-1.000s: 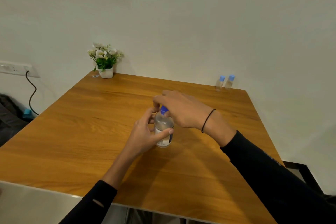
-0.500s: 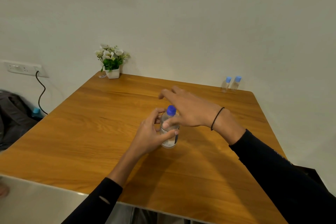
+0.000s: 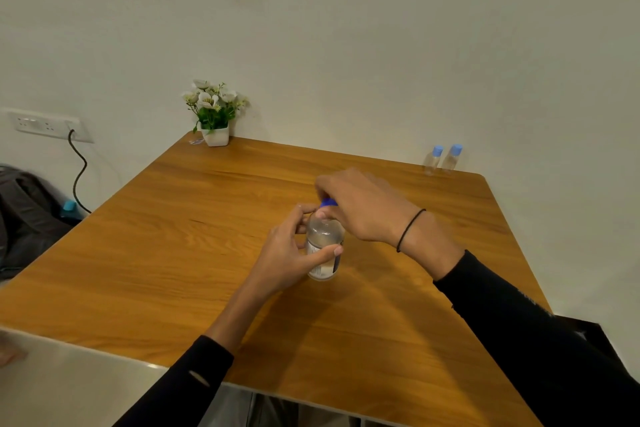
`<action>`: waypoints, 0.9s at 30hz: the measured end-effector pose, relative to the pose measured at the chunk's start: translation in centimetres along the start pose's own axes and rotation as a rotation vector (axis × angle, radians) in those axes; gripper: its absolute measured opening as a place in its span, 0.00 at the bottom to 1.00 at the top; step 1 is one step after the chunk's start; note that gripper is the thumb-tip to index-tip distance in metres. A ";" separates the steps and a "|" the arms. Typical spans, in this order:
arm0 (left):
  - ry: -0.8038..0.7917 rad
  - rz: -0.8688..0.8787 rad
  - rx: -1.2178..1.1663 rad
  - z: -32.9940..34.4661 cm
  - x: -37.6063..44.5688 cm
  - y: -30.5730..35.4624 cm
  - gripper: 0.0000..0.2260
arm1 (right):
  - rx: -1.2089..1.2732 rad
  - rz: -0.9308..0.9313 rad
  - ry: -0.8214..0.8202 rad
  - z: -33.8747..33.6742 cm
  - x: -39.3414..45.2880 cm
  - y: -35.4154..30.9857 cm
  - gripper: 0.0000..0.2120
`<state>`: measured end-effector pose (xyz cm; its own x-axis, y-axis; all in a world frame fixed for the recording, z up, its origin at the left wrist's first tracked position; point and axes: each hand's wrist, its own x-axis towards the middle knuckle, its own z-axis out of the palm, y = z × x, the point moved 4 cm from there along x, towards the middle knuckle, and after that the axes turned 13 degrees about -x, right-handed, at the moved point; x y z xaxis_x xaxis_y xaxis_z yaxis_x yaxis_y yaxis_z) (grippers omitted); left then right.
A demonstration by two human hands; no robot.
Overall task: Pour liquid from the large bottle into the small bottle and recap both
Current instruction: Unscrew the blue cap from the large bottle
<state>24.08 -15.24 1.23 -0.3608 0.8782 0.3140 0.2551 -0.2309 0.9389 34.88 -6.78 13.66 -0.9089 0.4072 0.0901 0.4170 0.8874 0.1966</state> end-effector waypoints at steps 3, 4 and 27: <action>-0.002 0.001 -0.015 0.0 0.0 0.0 0.31 | 0.053 -0.063 -0.026 0.3 -0.2 0.0 0.08; -0.002 0.002 -0.016 0.0 0.0 0.0 0.32 | 0.087 -0.071 -0.059 0.3 -0.3 0.0 0.14; -0.014 0.006 -0.032 -0.1 0.1 0.2 0.30 | 0.155 -0.085 -0.114 0.0 -0.2 0.1 0.20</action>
<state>24.01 -15.27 1.46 -0.3464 0.8826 0.3178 0.2285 -0.2492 0.9411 35.15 -6.77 13.62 -0.9386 0.3433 -0.0335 0.3417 0.9387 0.0457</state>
